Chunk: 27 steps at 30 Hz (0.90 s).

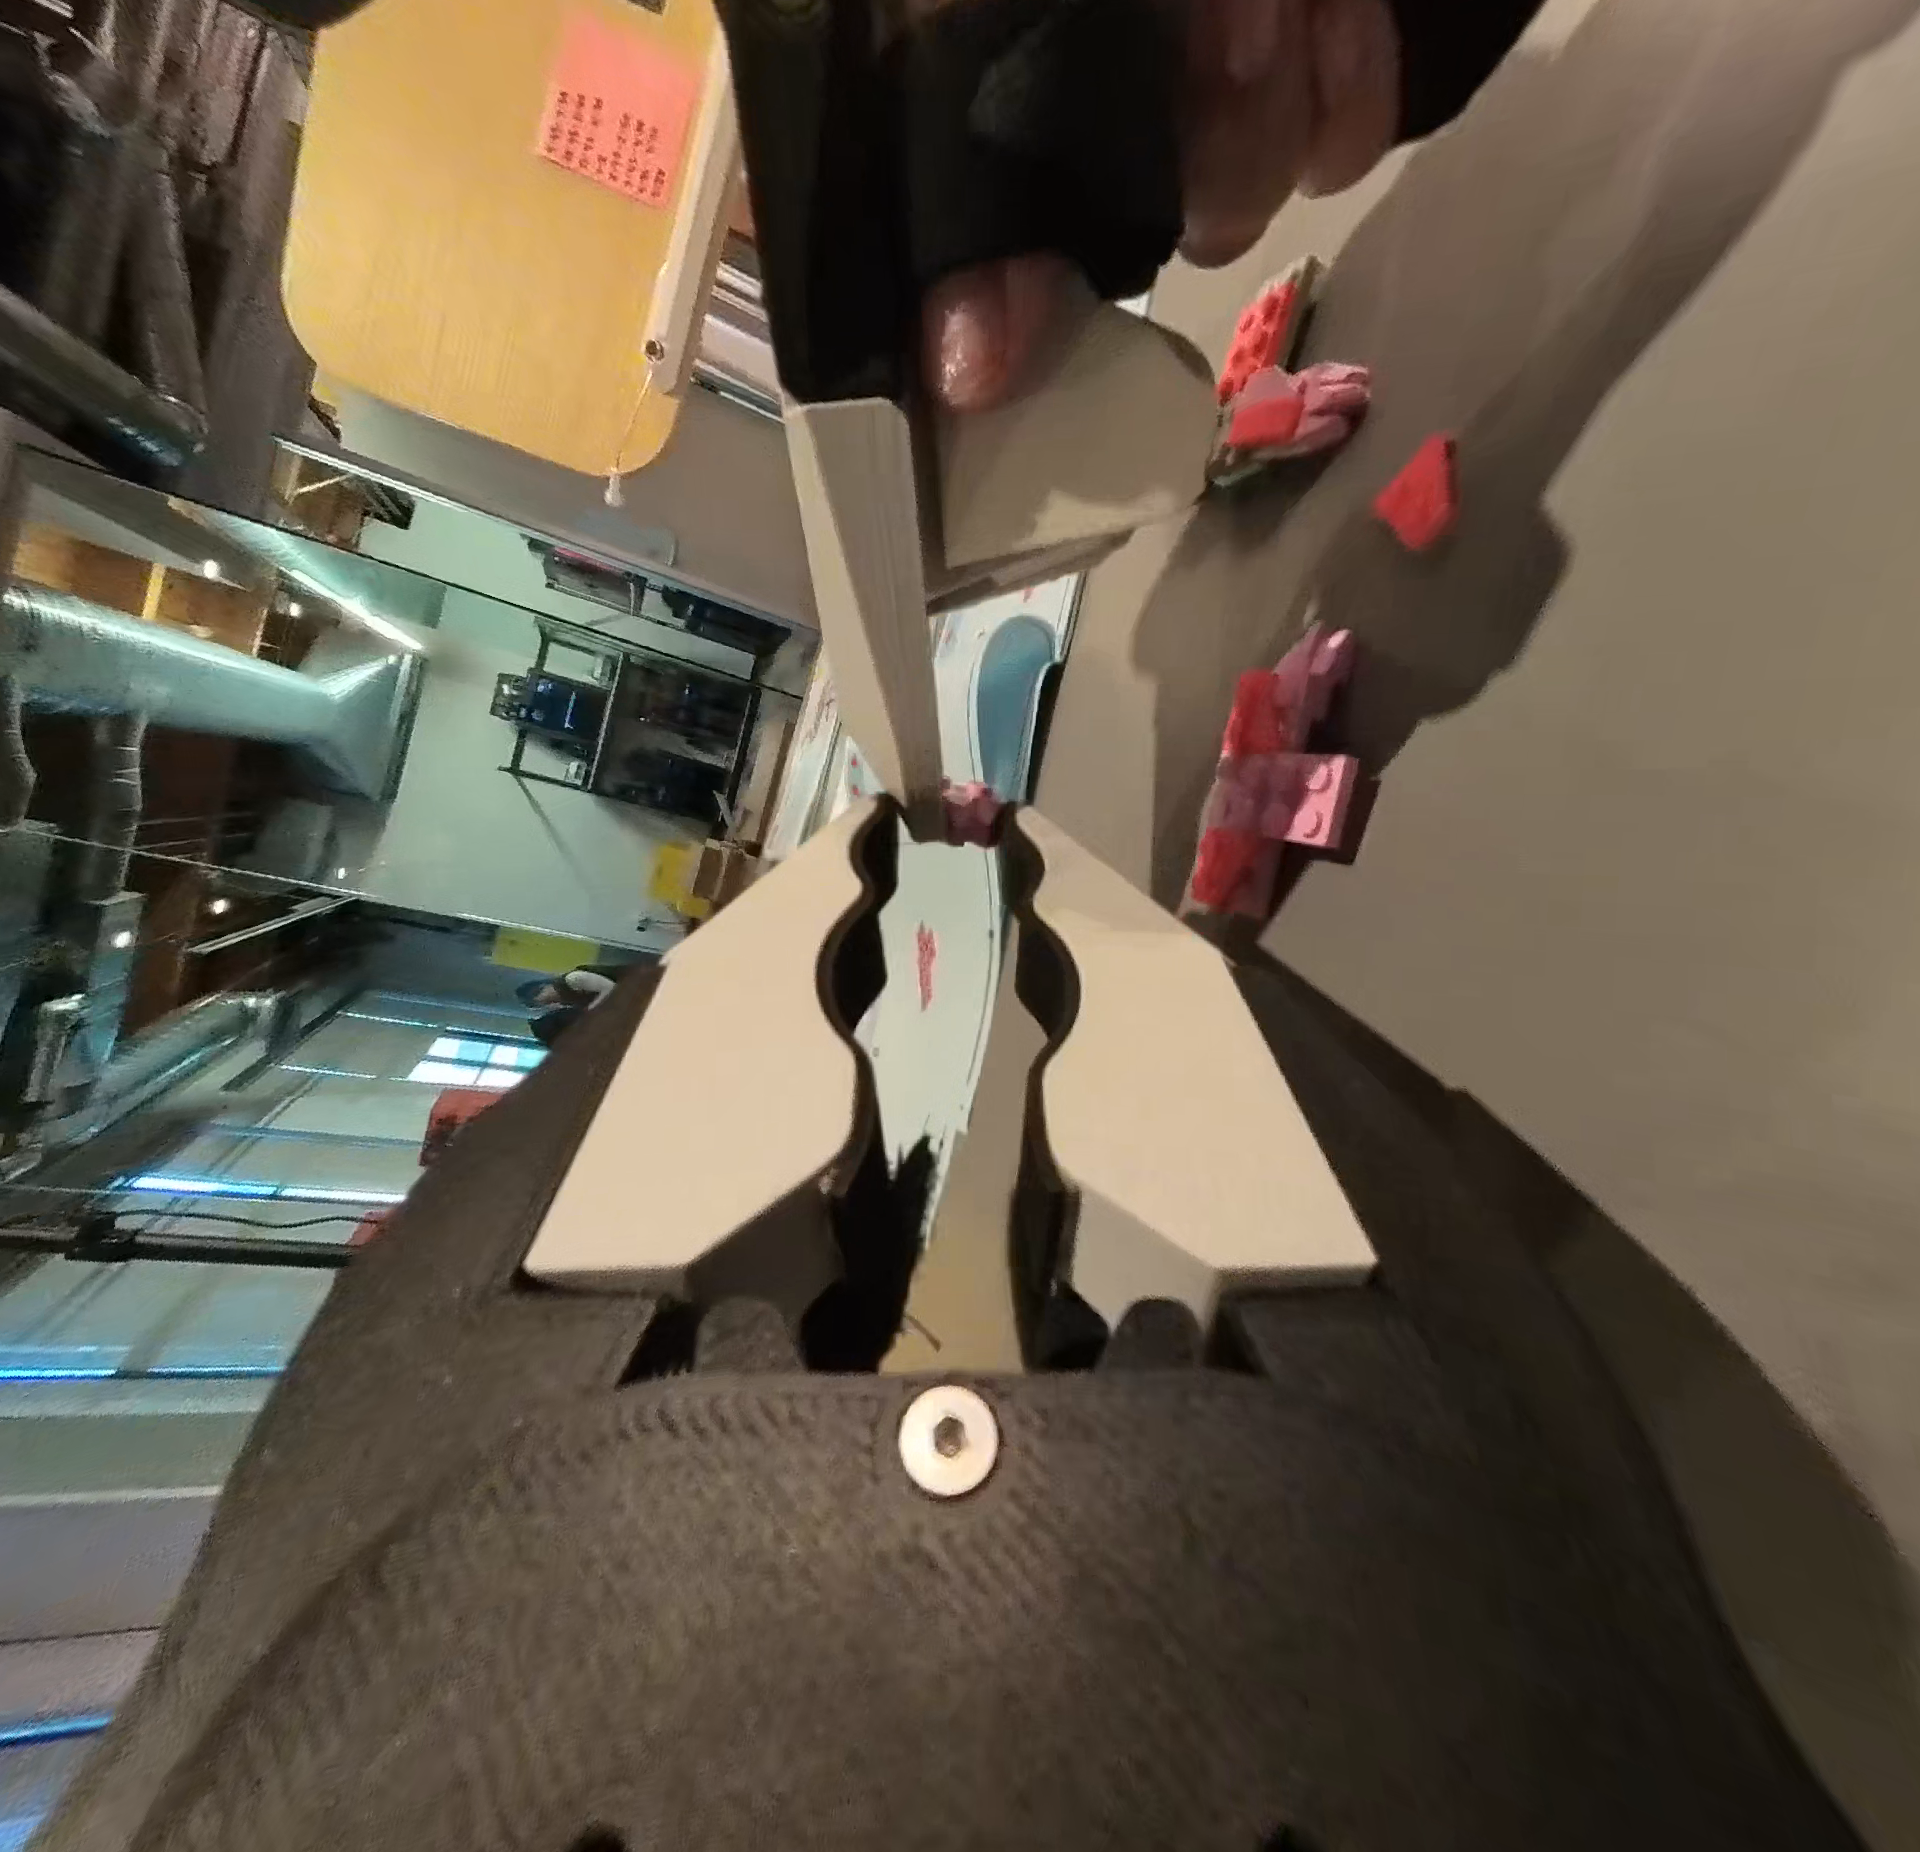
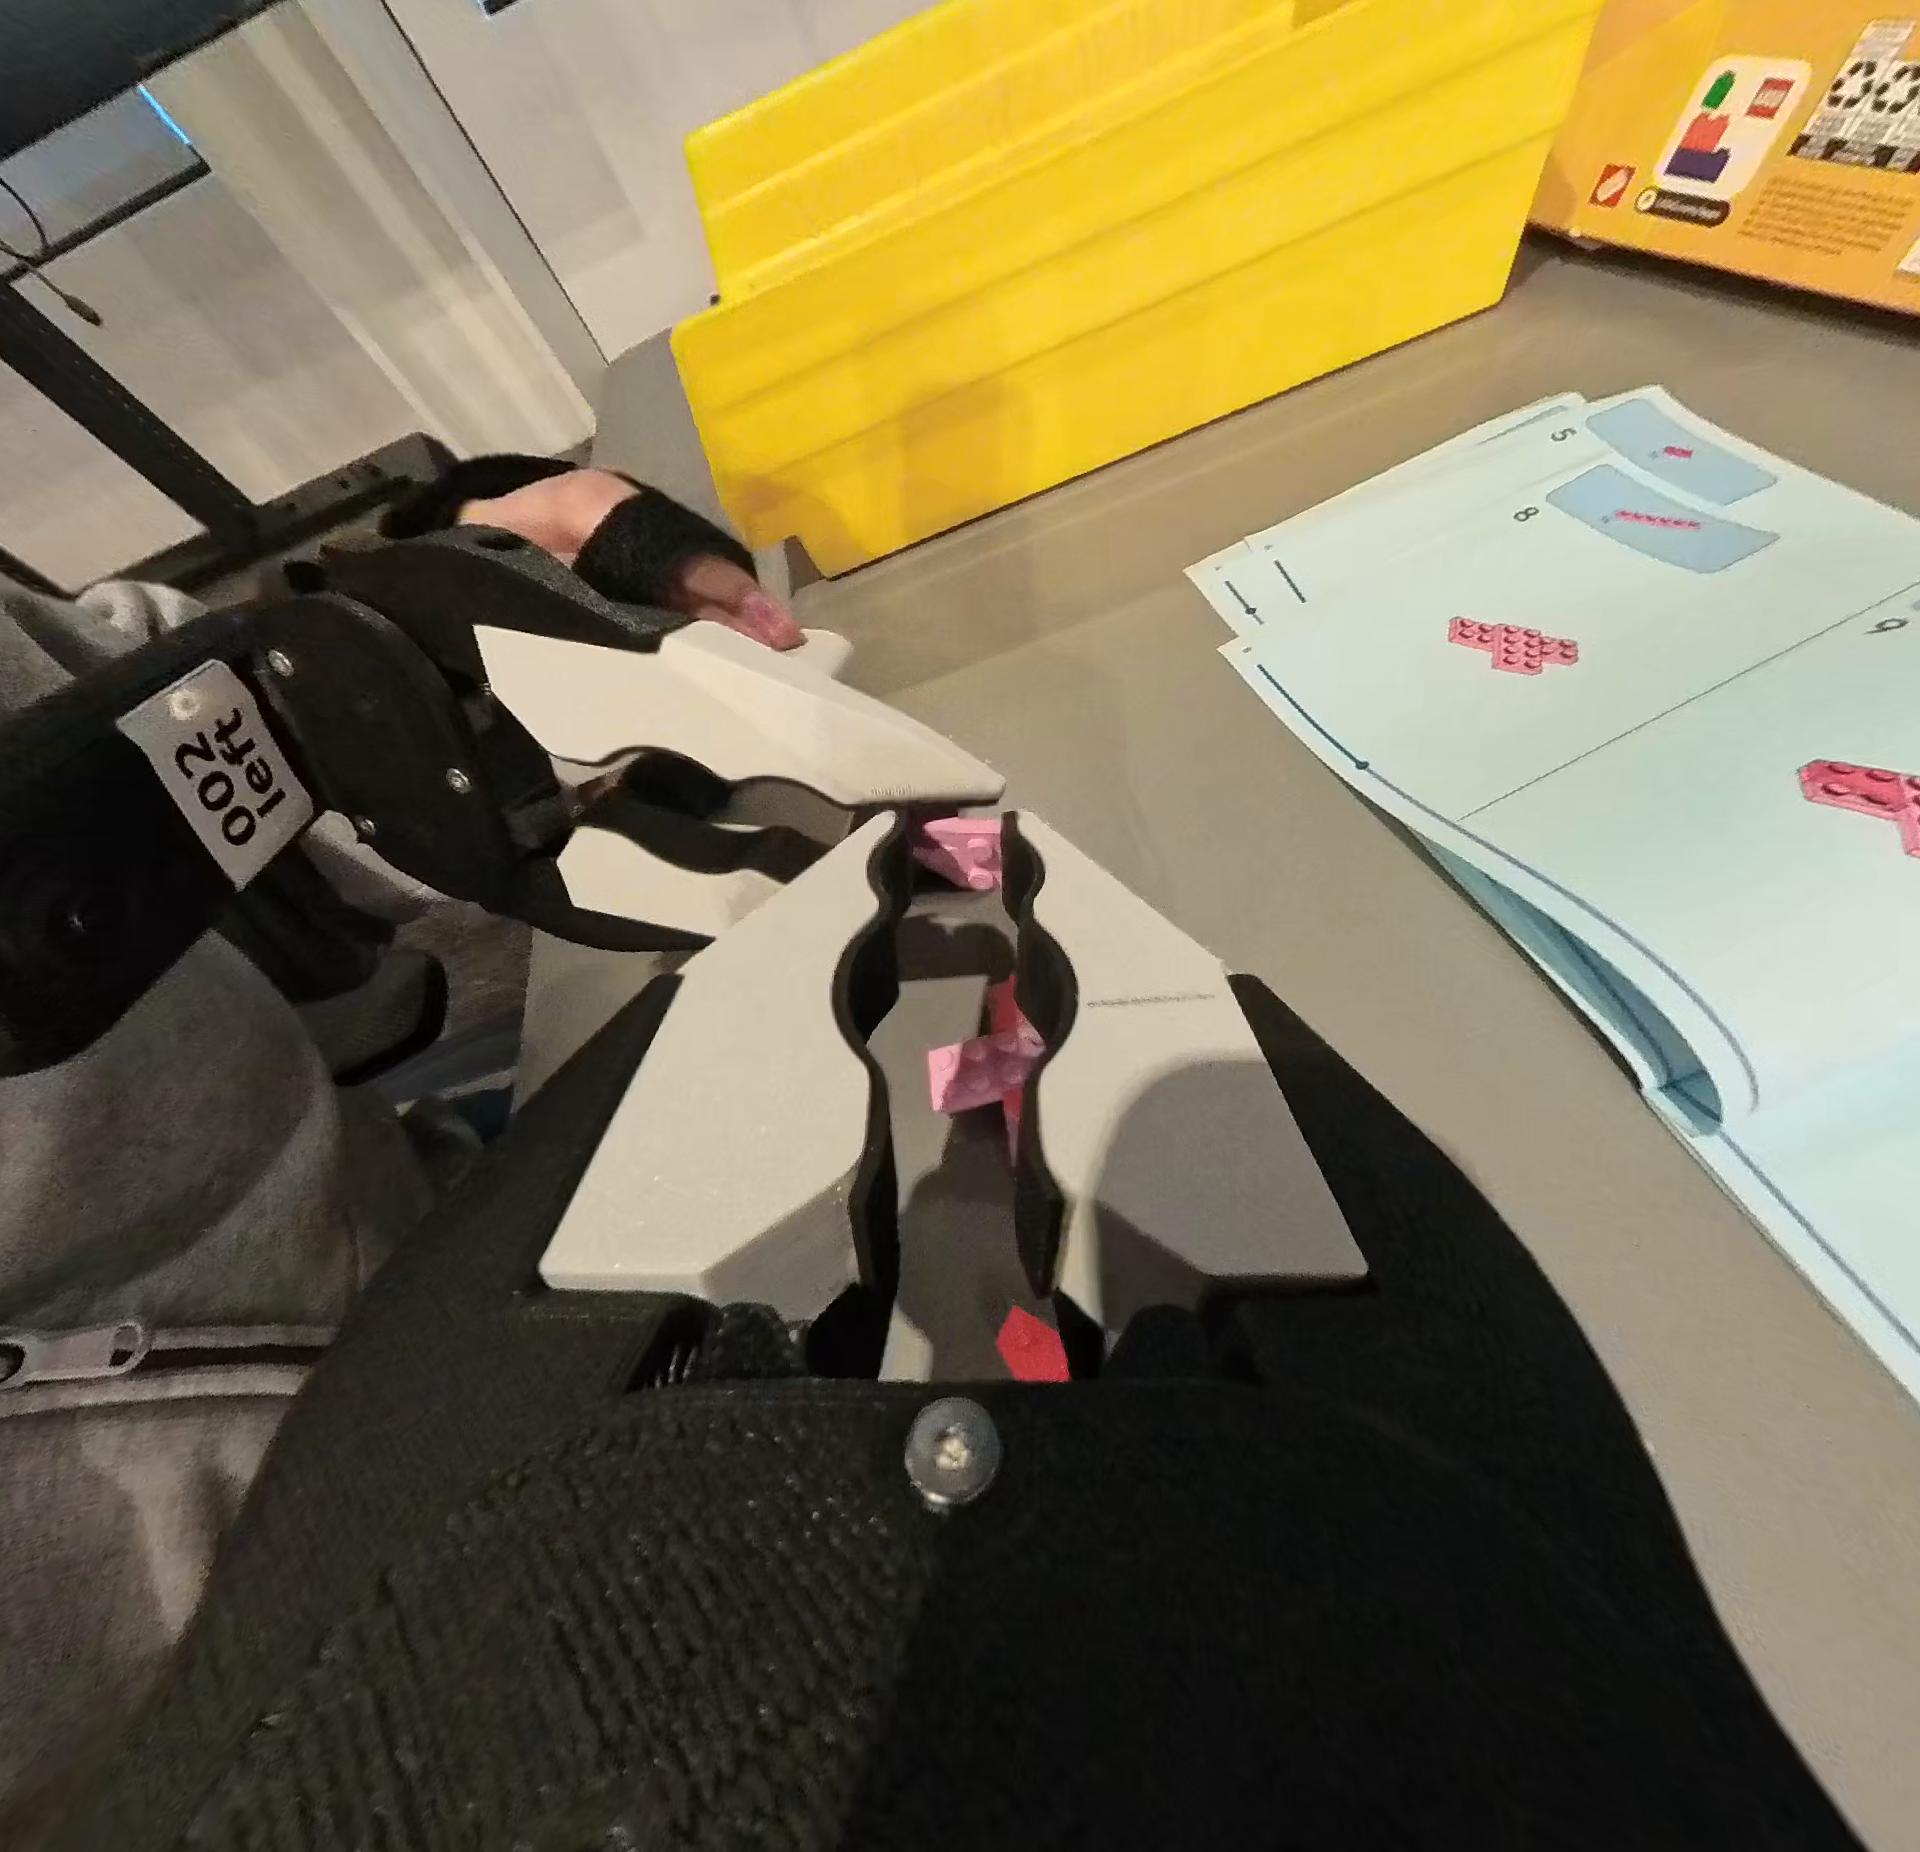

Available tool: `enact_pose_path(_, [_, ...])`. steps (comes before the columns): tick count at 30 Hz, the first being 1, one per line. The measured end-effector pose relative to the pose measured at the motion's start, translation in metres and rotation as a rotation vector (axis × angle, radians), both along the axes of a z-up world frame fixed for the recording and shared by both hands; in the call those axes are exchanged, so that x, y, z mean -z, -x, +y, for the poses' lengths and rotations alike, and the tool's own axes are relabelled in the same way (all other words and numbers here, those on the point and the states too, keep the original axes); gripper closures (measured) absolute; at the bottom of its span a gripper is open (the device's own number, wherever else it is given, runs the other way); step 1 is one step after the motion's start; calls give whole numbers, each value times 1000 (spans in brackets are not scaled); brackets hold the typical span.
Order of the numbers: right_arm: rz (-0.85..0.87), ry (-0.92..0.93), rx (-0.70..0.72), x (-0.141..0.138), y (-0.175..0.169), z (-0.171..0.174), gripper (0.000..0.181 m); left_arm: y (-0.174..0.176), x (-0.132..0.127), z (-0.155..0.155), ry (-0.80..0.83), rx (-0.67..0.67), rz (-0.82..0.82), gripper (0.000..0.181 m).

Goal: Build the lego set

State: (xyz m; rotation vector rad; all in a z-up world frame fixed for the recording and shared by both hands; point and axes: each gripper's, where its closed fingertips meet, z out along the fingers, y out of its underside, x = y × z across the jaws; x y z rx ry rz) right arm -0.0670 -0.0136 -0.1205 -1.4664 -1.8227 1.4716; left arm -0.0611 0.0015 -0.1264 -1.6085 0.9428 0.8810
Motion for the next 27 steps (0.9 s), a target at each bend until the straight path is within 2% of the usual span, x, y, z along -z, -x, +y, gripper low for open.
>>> enact_pose_path(3, [34, 2, -21, -1, 1, -2, 167, 4, 0, -3, 4, -6, 13, 166])
enact_pose_path(5, [96, -42, -38, -7, 0, 1, 147, 8, 3, -5, 30, -11, -8, 166])
enact_pose_path(6, [113, -78, -49, -8, -3, 5, 143, 12, 8, -7, 65, -18, -45, 166])
enact_pose_path(8, [115, -179, -93, -2, -11, 11, 144, 13, 22, -12, 178, 0, -188, 166])
enact_pose_path(12, [8, -403, -188, 33, -22, 9, 144, 6, 32, -26, 360, 56, -540, 166])
enact_pose_path(17, [-41, -444, -289, 49, -31, -4, 135, 3, 41, -39, 563, 86, -812, 167])
enact_pose_path(27, [-115, -481, -266, 67, -34, 10, 160, -5, 53, -52, 693, 144, -920, 166])
